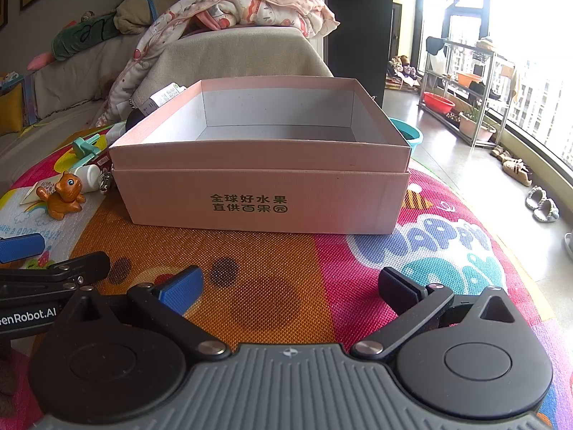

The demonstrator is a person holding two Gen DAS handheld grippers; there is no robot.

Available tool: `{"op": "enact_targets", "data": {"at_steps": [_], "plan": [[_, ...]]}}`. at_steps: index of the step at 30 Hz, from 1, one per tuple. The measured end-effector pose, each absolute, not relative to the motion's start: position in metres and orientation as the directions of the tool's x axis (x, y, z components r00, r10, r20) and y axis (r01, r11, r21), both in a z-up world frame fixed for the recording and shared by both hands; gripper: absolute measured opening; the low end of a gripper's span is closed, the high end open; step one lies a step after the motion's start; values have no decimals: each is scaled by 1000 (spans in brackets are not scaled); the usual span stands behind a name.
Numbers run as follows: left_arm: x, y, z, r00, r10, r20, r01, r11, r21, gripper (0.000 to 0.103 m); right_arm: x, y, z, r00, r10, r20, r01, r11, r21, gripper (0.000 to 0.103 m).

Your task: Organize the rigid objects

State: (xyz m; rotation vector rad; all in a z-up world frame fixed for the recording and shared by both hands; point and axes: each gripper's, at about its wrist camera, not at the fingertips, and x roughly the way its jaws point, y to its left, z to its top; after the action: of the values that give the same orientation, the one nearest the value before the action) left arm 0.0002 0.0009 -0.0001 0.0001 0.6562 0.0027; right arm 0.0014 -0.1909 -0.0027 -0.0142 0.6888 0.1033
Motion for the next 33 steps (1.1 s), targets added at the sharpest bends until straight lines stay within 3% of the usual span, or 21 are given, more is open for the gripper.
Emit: {"op": "enact_targets", "data": {"at_steps": [27, 33], "plan": [[0, 1, 0, 792, 4, -610, -2, 1000, 3, 92, 2, -193, -2, 764, 94, -639, -100, 995, 27, 103], [-2, 3, 1, 792, 5, -610, -3, 1000, 5, 92, 14, -192, 4, 706, 101, -701, -118, 993, 24, 103]]}}
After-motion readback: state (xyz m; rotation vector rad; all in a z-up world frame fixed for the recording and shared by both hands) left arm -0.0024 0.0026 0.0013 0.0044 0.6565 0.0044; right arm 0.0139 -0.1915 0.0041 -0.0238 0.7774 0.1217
